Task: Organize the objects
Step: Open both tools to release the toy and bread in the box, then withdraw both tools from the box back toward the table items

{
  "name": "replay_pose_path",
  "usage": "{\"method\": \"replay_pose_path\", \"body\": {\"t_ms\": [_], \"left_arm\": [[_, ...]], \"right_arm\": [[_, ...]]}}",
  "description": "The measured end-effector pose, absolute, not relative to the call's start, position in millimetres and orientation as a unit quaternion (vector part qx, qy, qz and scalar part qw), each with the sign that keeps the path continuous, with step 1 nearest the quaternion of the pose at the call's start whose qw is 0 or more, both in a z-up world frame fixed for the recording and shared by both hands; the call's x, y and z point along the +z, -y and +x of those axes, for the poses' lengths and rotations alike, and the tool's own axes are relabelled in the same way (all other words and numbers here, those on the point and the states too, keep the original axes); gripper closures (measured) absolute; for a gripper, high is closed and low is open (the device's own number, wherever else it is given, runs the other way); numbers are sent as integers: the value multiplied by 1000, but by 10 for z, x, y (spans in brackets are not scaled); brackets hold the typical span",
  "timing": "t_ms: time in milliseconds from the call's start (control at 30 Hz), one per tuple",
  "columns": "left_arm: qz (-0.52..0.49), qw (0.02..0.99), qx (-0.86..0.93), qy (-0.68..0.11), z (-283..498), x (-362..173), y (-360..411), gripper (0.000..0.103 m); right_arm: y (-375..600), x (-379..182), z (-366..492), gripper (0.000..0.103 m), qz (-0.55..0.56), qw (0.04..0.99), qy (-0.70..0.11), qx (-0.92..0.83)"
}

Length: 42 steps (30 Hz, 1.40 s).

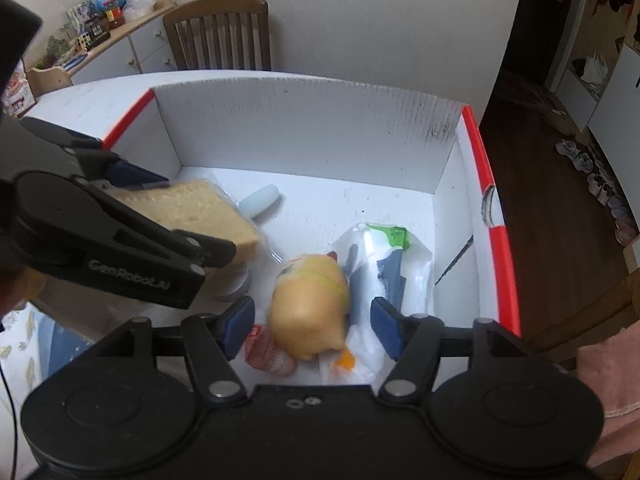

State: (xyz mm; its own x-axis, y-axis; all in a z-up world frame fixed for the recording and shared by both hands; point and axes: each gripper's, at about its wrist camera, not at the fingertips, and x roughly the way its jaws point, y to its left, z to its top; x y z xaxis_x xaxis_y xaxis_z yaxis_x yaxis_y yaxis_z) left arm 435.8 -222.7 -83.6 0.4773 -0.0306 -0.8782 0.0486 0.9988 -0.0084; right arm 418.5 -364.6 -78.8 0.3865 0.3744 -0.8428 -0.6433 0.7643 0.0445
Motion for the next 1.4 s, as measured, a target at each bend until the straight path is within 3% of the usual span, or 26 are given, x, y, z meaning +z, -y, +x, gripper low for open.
{"method": "replay_pose_path", "body": {"t_ms": [67,1000,1400], "left_arm": [[-2,858,-28,-513,4328,-825,2220,22],[-4,909,-60,-411,3449,-18,1988,22],[0,920,-83,-383,2911,174,1676,22]], "right_arm": [[3682,-729,4178,35,-145,822,-454,313],[3793,-106,3550,33,-107,863,-381,314],[3528,49,3087,27,-86,878,-361,303]]}}
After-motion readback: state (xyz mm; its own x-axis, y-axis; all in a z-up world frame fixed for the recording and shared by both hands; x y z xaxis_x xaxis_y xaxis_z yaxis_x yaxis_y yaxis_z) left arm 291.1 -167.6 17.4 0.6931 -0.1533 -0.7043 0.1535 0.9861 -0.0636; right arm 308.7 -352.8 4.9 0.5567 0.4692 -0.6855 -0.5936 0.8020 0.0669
